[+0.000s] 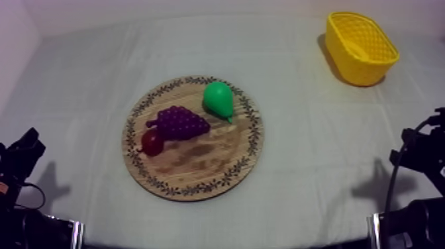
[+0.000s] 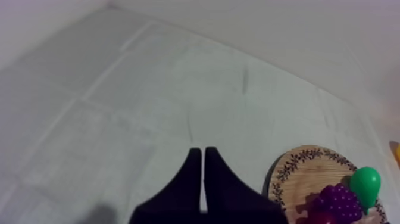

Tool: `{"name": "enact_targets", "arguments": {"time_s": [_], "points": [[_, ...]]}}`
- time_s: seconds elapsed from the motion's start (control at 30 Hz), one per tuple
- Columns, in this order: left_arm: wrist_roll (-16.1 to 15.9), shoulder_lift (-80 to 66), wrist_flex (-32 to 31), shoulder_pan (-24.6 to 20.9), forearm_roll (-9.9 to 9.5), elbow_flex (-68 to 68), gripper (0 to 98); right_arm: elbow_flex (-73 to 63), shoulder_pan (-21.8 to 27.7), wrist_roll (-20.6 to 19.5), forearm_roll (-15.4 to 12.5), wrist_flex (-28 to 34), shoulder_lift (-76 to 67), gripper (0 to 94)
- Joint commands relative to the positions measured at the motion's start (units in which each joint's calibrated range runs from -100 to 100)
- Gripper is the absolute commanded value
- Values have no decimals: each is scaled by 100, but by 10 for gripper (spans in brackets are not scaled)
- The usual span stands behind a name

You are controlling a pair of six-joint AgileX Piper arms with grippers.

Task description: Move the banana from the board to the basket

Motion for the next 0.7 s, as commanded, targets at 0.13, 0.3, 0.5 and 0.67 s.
{"name": "enact_targets", "arguments": {"time_s": [0.13, 0.3, 0.5, 0.67], "points": [[-2, -5, -1, 2, 3, -1, 1, 110, 199, -10, -159, -60, -542, 7], [0, -5, -1, 2, 3, -1, 1, 139, 328, 21, -194, -103, -663, 7], [-1, -5, -1, 2, 3, -1, 1, 180, 363, 401, -224, -240, -685, 7], [-1, -5, -1, 2, 3, -1, 1, 185, 363, 526, -228, -258, -690, 7]]}}
